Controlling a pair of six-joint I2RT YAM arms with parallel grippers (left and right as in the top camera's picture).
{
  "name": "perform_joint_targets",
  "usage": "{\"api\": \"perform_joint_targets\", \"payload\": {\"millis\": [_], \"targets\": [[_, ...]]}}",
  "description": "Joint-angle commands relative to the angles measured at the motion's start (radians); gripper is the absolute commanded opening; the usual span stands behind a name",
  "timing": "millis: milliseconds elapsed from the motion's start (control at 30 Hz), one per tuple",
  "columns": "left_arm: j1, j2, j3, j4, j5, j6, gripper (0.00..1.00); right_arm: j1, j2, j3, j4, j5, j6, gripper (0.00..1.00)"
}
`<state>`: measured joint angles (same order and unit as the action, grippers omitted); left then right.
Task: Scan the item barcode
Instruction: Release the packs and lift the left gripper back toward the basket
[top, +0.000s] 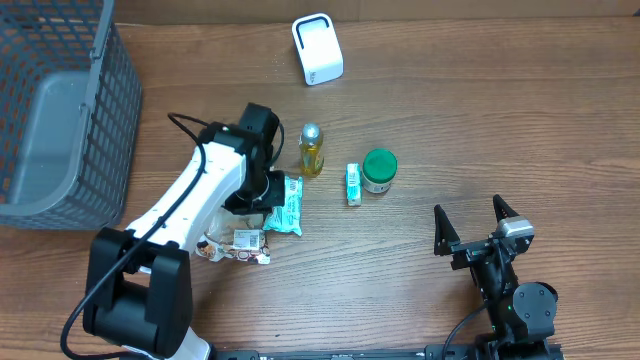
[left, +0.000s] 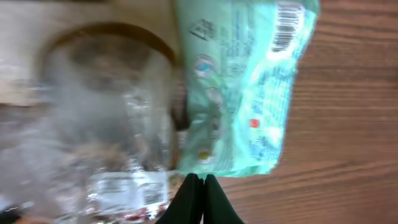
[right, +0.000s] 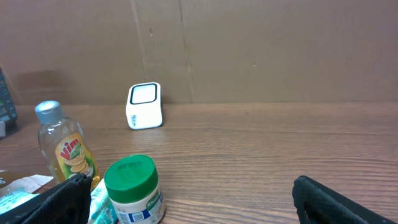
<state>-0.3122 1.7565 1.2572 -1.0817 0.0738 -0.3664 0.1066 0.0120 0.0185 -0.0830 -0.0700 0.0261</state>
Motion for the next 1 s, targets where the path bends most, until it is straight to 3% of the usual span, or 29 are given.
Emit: {"api": "perform_joint_targets", "payload": {"millis": [0,233,967], "targets": [[0.031,-0.011,0.021,-0.042,-0.140,-0.026,0.04,0.005,-0.009,-0.011,0.003,0.013,-0.001,1.00],[0.057,-0.011,-0.005,-0.058,-0.160,-0.037,0.05,0.005,-0.009,-0.011,0.003,0.013,-0.001,1.00],[0.057,-0.011,-0.253,0.306,-0.242,-0.042,0.04,0.005,-0.009,-0.011,0.003,0.013,-0.001,1.00]]}}
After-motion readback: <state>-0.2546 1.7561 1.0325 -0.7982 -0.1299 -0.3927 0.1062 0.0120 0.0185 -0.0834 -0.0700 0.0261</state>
